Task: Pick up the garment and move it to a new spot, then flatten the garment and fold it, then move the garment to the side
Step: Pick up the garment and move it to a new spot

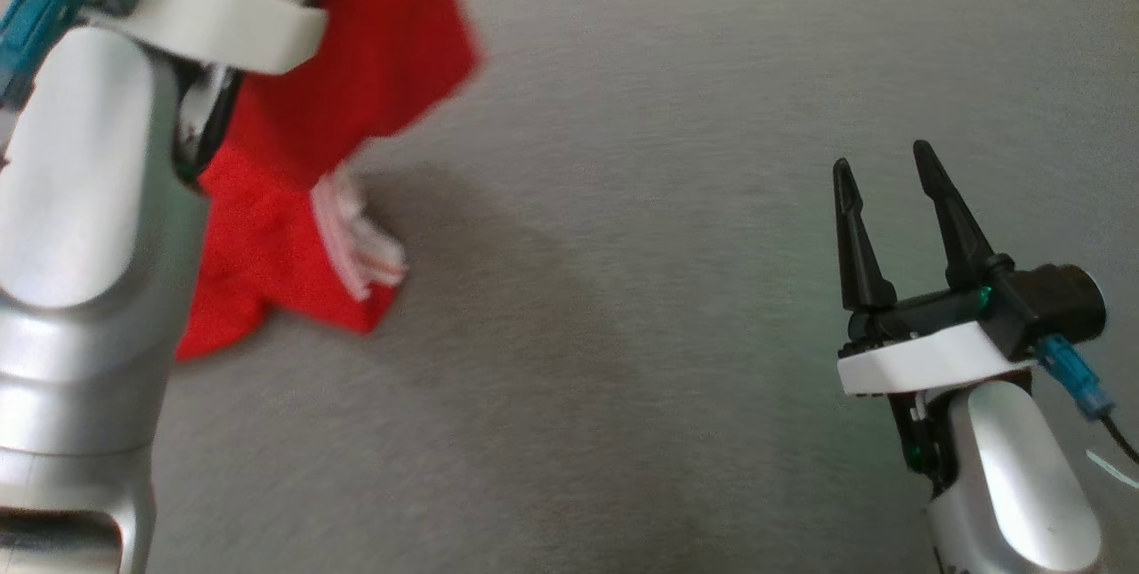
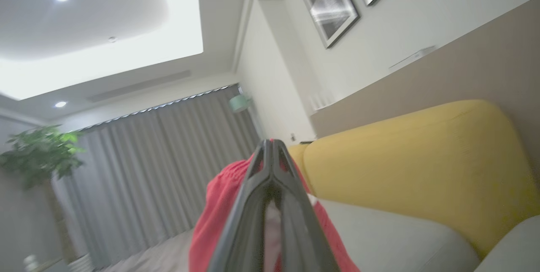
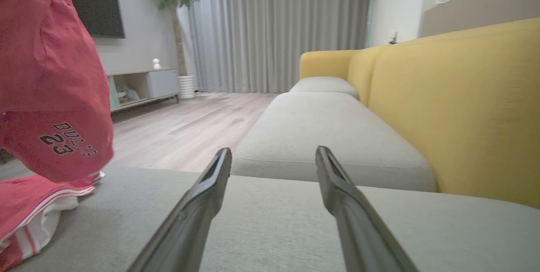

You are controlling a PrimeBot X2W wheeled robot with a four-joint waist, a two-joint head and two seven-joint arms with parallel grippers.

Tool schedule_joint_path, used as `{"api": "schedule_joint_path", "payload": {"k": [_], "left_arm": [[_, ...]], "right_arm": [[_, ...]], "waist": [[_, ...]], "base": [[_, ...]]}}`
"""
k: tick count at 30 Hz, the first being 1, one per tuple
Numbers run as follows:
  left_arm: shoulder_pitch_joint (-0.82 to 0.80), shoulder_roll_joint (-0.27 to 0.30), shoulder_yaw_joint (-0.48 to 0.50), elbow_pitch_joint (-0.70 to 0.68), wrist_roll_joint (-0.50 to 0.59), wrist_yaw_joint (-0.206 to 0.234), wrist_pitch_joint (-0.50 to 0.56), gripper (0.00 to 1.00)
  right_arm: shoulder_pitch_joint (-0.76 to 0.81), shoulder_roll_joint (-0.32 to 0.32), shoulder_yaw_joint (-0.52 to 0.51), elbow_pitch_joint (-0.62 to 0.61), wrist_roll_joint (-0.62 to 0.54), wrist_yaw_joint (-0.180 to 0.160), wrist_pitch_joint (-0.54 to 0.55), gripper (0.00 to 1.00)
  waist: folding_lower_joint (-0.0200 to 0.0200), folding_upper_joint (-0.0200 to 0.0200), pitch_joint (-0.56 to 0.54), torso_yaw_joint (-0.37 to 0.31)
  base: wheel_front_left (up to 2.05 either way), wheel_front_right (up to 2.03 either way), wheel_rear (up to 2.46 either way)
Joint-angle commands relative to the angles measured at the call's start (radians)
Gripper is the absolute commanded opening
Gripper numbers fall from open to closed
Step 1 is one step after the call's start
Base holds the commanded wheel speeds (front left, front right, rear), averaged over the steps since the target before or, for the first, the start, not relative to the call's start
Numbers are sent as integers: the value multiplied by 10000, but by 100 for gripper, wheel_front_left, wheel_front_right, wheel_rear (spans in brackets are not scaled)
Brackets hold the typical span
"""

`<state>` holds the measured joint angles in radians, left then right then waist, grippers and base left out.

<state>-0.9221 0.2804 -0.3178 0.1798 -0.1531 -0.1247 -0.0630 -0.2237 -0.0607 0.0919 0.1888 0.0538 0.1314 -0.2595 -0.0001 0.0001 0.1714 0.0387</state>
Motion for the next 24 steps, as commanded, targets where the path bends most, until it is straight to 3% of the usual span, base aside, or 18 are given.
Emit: {"api": "schedule_joint_path", "payload": {"k": [1,10,15,19,20,21,24], "left_arm": [[-599,442,132,-449,-118,-39,174,0],[-1612,103,-1328,-613,-1276,-56,727,0],[-545,283,-2164,68,-1767,-58,613,0],[1136,315,-2582,1163,-1986,8,-82,0],[1571,227,-2631,1550,-2041,98,-366,32],[1974,136,-2703,1958,-2047,196,-658,100],[2947,-339,-2797,3012,-2050,622,-1579,100]], "right_arm": [[-5,100,266,-410,164,-7,-23,100],[85,103,505,-804,1045,-7,-23,100],[-44,103,545,-836,1361,-7,-23,100],[-103,104,539,-690,1433,-7,-23,100],[-107,104,545,-620,1441,-7,-23,100],[-105,104,558,-534,1449,-7,-23,100],[-57,104,504,-297,1498,-7,-23,100]], "waist": [[1,-1,-538,-1351],[1,-1,-320,-3336],[1,-1,168,-3751],[1,-1,571,-3668],[1,-1,647,-3594],[1,-1,713,-3505],[1,-1,819,-3088]], "base": [[0,0,0],[0,0,0],[0,0,0],[0,0,0],[0,0,0],[0,0,0],[0,0,0]]}}
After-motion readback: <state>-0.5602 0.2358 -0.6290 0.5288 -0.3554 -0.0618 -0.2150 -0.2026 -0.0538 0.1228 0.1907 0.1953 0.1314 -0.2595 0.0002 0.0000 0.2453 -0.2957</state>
